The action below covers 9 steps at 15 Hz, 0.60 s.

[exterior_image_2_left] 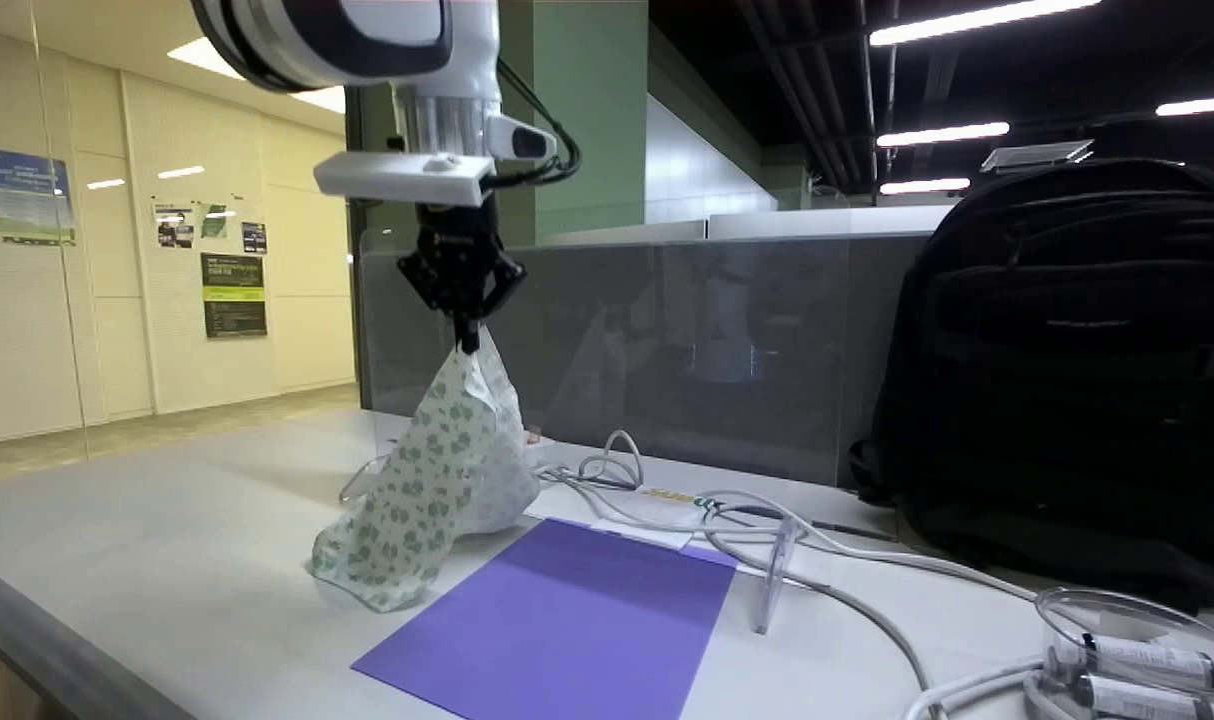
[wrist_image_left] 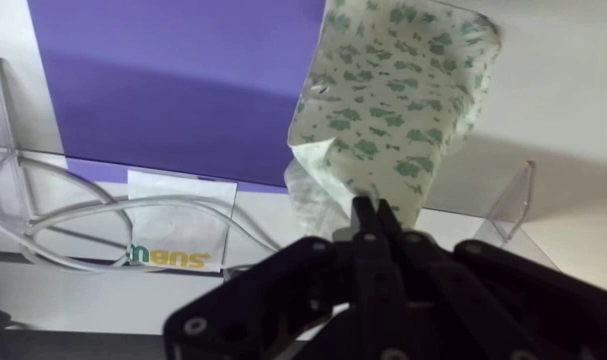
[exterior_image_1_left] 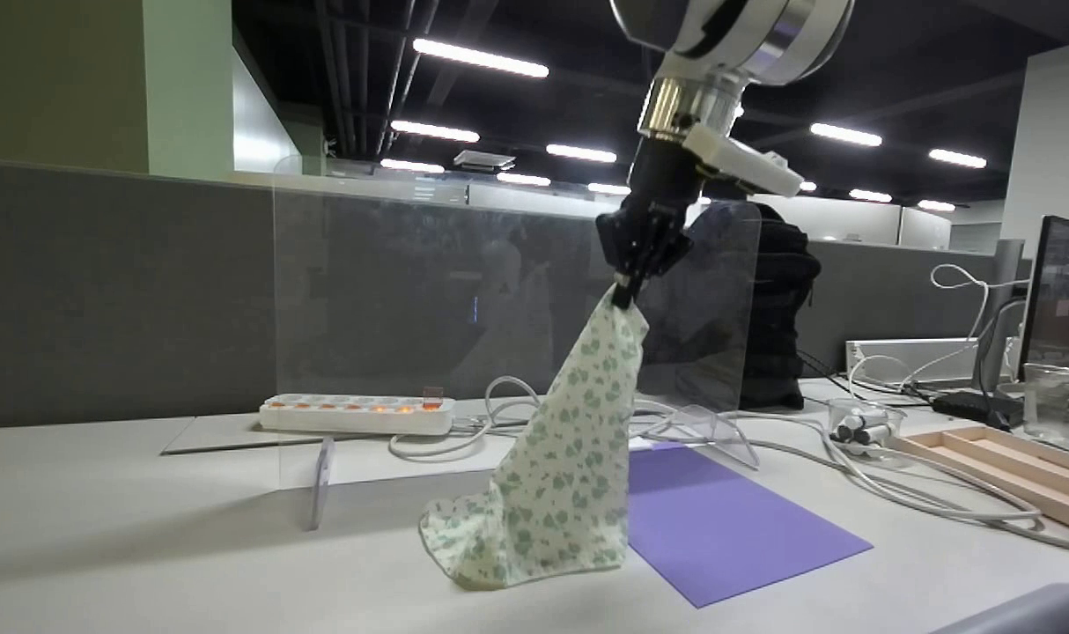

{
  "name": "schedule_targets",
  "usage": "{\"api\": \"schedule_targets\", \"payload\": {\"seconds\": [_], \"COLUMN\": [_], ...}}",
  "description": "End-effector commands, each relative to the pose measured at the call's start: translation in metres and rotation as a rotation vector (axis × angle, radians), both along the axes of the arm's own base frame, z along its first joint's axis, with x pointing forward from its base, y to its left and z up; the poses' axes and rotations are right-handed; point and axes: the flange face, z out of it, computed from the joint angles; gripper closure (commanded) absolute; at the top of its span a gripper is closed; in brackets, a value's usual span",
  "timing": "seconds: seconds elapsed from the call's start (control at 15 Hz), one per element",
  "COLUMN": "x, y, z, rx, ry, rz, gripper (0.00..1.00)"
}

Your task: Pick the cloth from the table and hang it

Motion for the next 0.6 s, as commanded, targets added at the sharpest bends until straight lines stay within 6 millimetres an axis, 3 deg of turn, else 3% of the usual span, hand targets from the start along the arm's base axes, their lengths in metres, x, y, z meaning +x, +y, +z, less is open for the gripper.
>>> {"api": "schedule_targets", "payload": {"seconds": [0.0, 0.2, 0.53], "x": [-0.002, -0.006, 0.02], "y": [-0.001, 0.001, 0.031], "z": [0.014, 0.023, 0.071], "rx": [0.007, 0.009, 0.012], "ry": [-0.007, -0.043, -0.234], "rz": [0.0, -0.016, -0.144], "gripper": [0.98, 1.0, 1.0]}}
